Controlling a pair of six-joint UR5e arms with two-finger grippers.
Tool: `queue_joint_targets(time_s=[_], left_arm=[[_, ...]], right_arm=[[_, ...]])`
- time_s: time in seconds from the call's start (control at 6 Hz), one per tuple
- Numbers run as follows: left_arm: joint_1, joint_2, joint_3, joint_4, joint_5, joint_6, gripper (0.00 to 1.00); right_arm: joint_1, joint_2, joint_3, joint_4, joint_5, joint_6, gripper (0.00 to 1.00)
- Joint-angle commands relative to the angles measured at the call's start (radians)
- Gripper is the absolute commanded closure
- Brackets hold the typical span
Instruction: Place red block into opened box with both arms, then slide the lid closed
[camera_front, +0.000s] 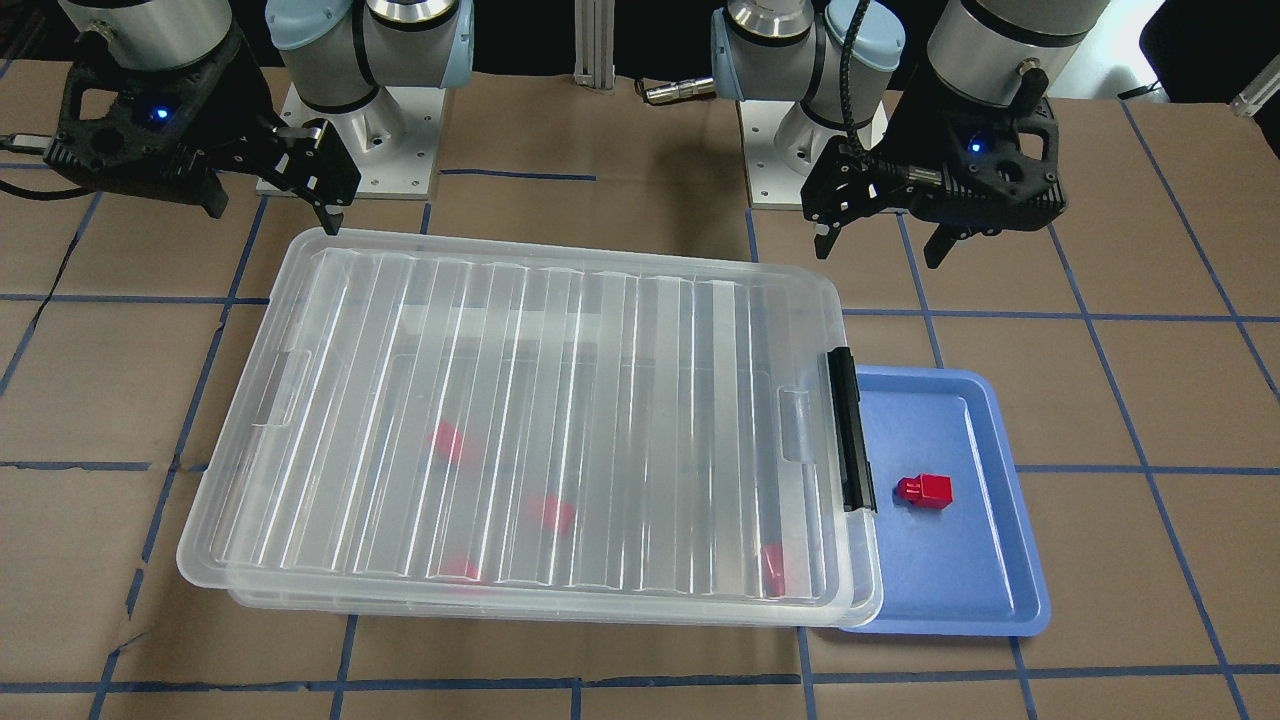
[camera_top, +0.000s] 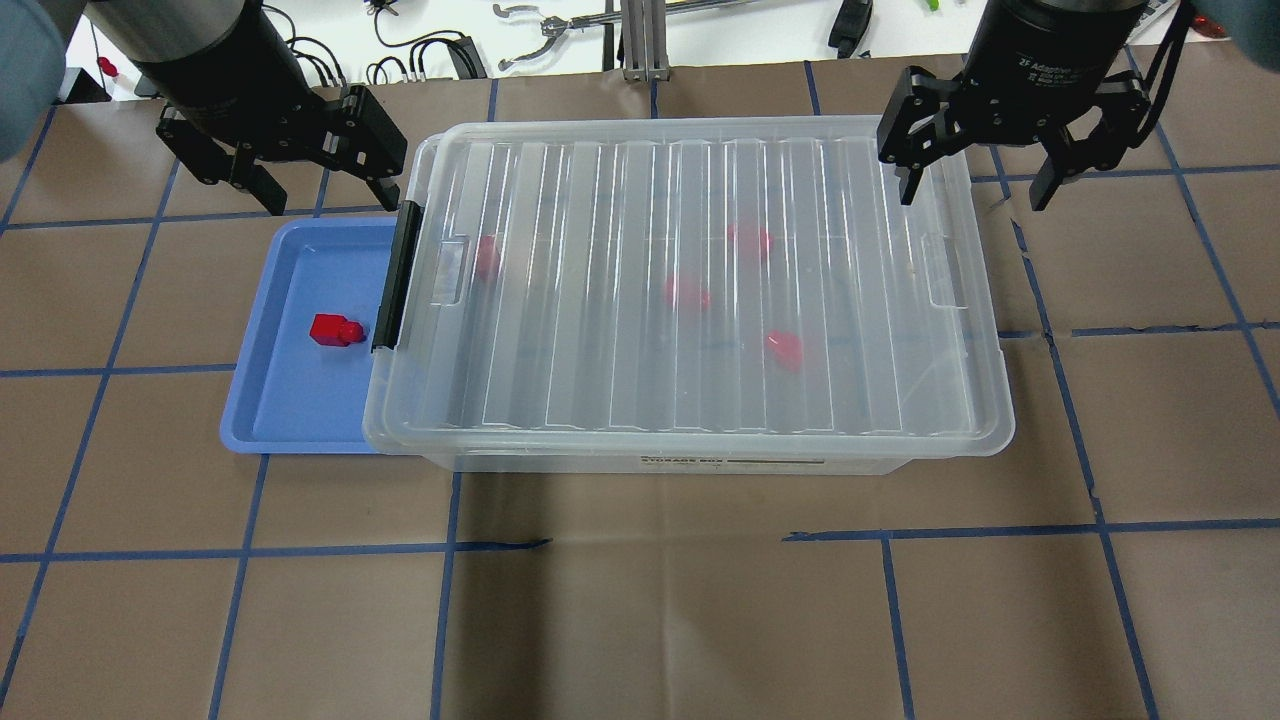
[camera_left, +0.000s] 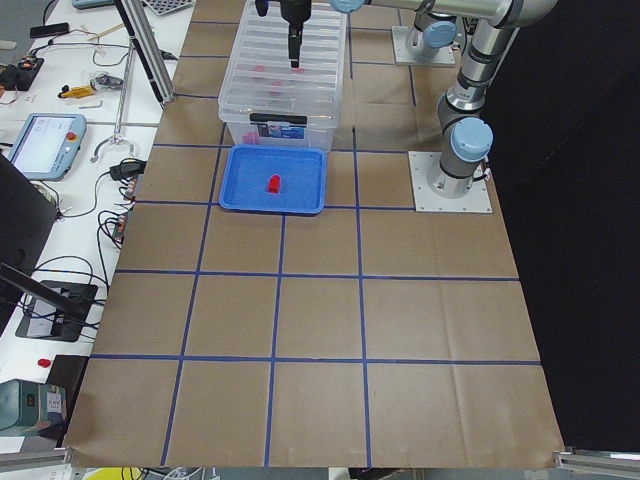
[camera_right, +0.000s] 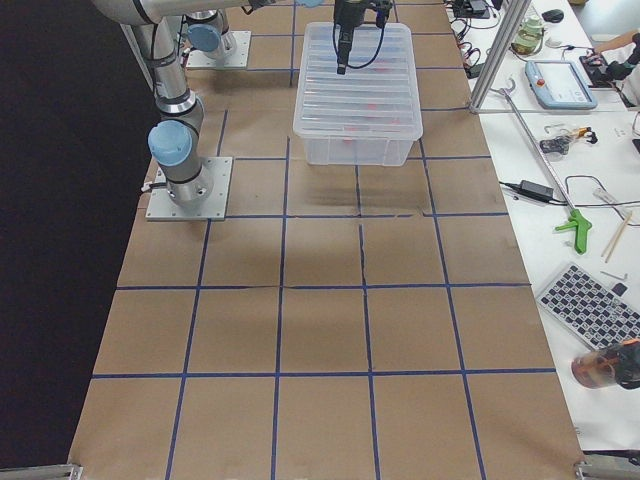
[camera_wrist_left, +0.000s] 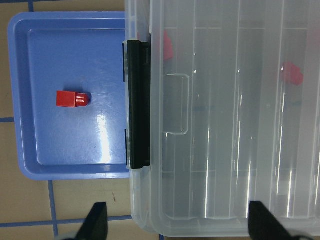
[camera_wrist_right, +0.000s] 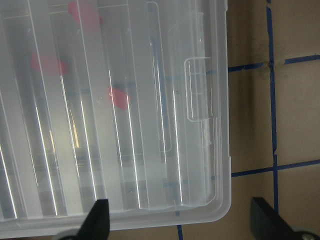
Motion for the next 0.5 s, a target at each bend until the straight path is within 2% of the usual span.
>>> queue_joint_targets(time_s=[0.0,0.33], left_arm=[[-0.002,-0.002,0.002,0.0,0.0,0.0,0.02],[-0.002,0.0,0.0,-0.002,0.001,0.0,0.02]], right_arm=[[0.0,0.0,0.0,-0.002,-0.001,0.0,0.0],[0.0,0.002,0.002,-0.002,-0.001,0.0,0.0]])
